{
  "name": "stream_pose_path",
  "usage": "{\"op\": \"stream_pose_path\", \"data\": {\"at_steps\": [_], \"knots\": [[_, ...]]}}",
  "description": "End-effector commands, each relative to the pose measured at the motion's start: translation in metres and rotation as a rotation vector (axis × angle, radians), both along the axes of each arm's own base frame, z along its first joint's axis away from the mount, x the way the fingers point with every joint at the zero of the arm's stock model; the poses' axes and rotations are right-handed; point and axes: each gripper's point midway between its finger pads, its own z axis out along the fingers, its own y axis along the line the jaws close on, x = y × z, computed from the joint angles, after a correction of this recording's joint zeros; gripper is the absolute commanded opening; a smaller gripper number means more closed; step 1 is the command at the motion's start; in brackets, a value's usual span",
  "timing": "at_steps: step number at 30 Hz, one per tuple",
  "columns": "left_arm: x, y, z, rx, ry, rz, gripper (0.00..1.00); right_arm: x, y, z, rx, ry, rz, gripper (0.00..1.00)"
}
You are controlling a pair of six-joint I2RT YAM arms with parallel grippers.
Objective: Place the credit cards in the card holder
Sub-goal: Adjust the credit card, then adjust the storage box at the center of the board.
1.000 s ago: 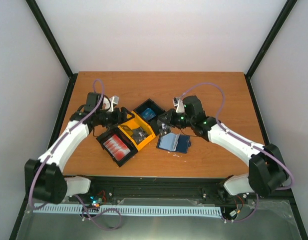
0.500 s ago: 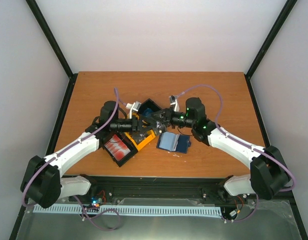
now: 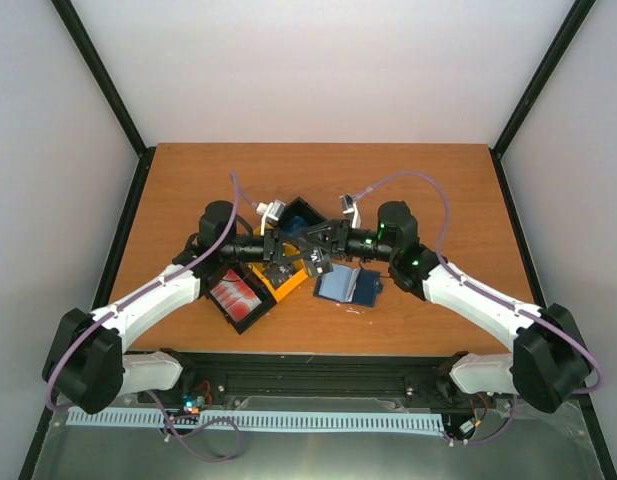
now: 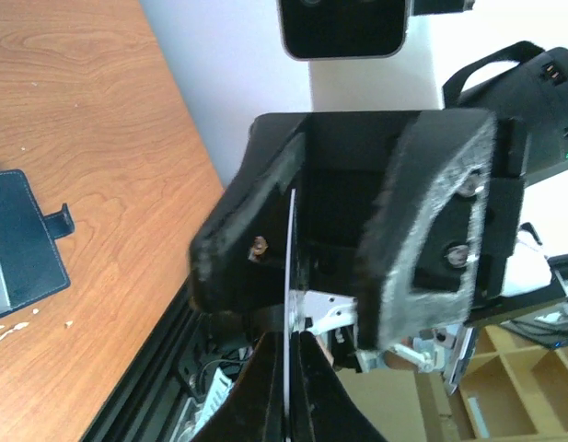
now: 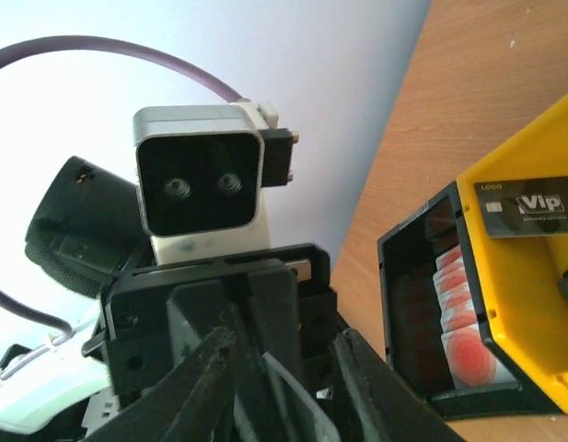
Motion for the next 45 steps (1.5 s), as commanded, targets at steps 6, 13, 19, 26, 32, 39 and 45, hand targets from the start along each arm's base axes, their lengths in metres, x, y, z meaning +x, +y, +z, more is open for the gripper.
{"op": "stream_pose_path", "data": {"at_steps": [6, 13, 19, 26, 32, 39, 45], "knots": [[-0.019, 0.001, 0.006, 0.031, -0.141, -0.106, 0.01, -0.06, -0.02, 0.013, -0.03, -0.177, 0.212, 0.31], [-0.025, 0.001, 0.021, 0.0, -0.203, -0.149, 0.01, -0.084, -0.03, 0.021, -0.03, -0.254, 0.281, 0.18], [-0.023, -0.001, 0.02, -0.004, -0.187, -0.16, 0.01, -0.083, -0.03, 0.014, -0.046, -0.248, 0.275, 0.03], [0.02, 0.011, -0.033, 0.28, -0.058, 0.096, 0.57, -0.044, -0.06, -0.043, -0.293, -0.139, -0.012, 0.03], [0.028, 0.013, -0.09, 0.516, -0.021, 0.196, 0.59, -0.014, -0.091, -0.11, -0.418, 0.125, -0.253, 0.03], [0.024, -0.015, -0.151, 0.675, -0.032, 0.132, 0.43, 0.006, -0.101, -0.153, -0.599, 0.233, -0.323, 0.03], [0.023, -0.012, -0.2, 0.871, -0.013, 0.096, 0.32, 0.004, -0.113, -0.178, -0.671, 0.289, -0.344, 0.03]]}}
